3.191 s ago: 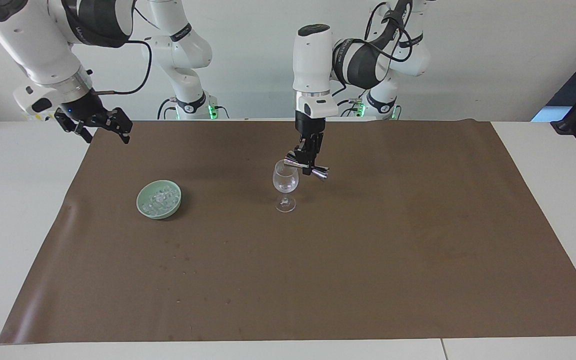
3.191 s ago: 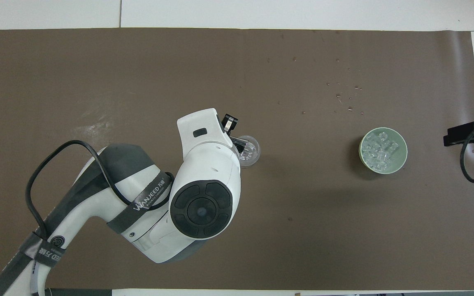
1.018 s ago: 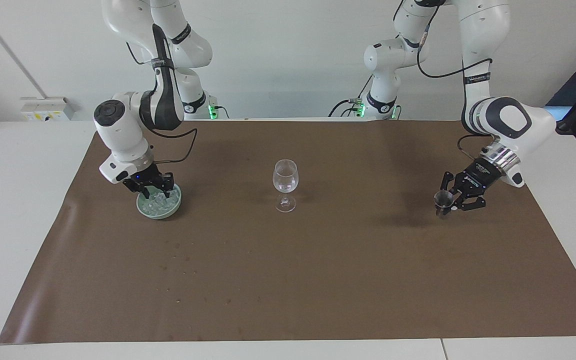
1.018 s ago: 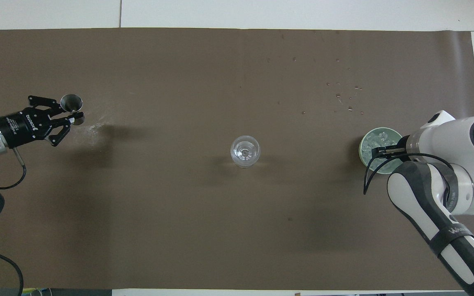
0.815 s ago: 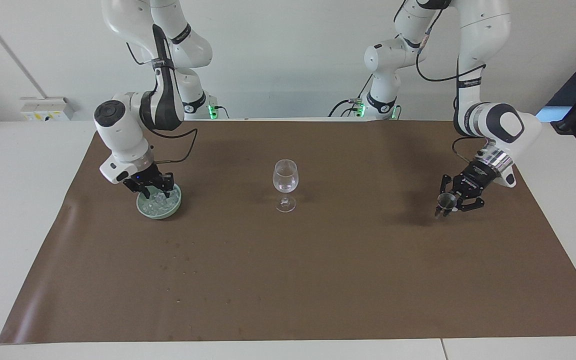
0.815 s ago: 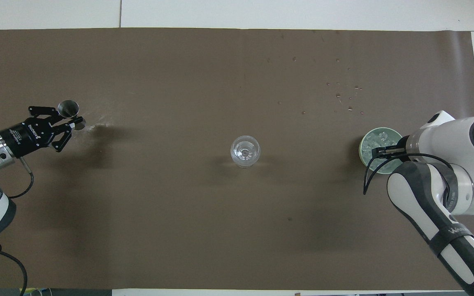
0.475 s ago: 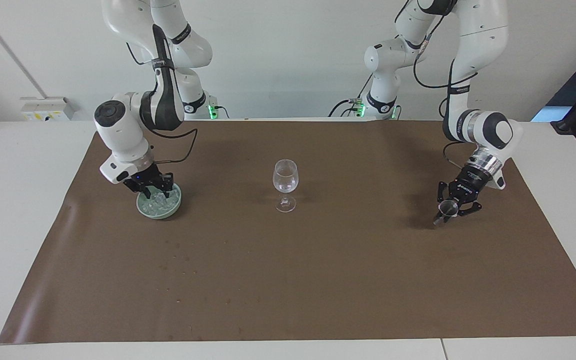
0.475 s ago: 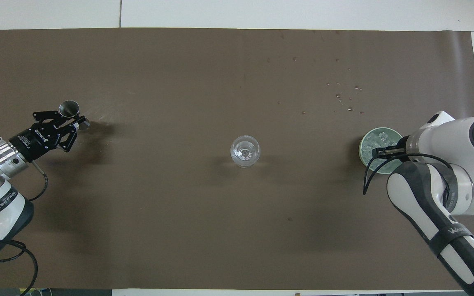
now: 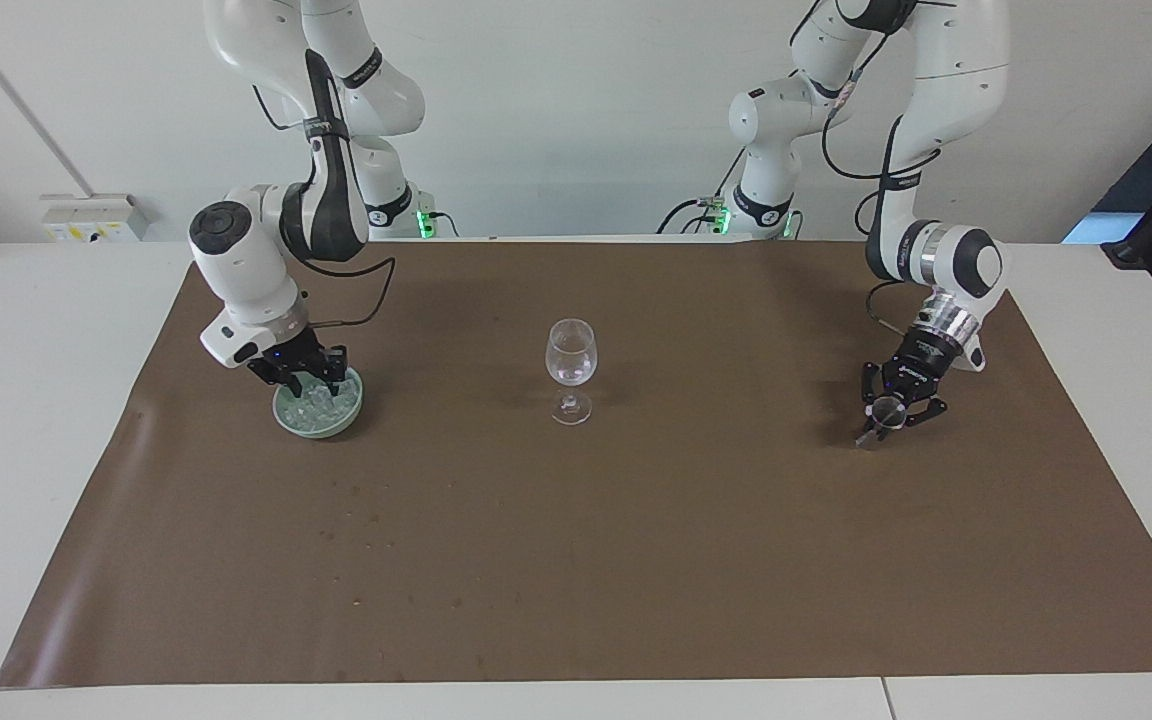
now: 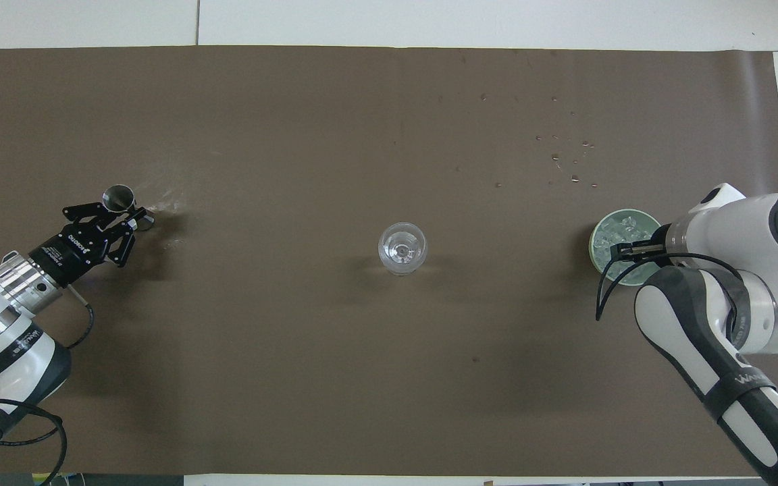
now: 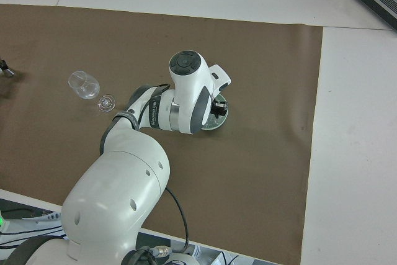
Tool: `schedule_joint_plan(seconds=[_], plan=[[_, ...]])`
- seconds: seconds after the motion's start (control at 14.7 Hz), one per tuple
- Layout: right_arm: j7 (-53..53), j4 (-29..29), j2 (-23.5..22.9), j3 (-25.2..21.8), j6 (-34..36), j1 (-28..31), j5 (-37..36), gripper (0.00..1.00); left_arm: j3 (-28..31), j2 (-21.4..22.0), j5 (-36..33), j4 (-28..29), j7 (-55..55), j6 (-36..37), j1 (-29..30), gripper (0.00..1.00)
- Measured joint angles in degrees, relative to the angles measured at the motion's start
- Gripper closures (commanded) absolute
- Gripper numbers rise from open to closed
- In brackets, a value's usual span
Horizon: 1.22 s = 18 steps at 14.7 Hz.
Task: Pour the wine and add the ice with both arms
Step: 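Set the jigger down with the left gripper and open it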
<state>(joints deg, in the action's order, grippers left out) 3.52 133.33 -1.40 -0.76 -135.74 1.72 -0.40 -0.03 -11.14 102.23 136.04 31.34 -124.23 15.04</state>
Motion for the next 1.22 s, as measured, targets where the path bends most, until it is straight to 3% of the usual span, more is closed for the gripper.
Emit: schedule_joint_plan(seconds=[0.14,0.34,0.54,0.75,0.81,1.22], plan=[[0.0,0.09,0.0,0.0,-0.04,0.0,0.0,0.47,0.01,1.09,0.2,2.13,-1.03,1.5,1.17,1.0],[0.0,0.45,-0.55,0.0,-1.41,0.0,0.0,0.47,0.02,2.27,0.24,4.18,-1.81,2.4,1.94,1.0],[0.0,-0.21,-1.07,0.0,-0.87,0.0,0.0,0.5,0.02,2.73,0.29,4.78,-1.92,2.43,1.94,0.44],[0.0,-0.57,-1.09,0.01,-0.57,0.0,0.0,0.53,0.02,2.87,0.29,4.98,-2.63,2.43,1.94,0.05],[0.0,-0.59,-1.1,0.03,-0.56,-0.01,0.0,0.53,0.02,2.87,0.29,5.03,-2.79,2.43,1.94,0.0],[0.0,-0.59,-1.18,0.13,-0.32,-0.06,0.0,0.51,0.03,2.88,0.25,5.1,-3.37,2.43,1.94,0.0]])
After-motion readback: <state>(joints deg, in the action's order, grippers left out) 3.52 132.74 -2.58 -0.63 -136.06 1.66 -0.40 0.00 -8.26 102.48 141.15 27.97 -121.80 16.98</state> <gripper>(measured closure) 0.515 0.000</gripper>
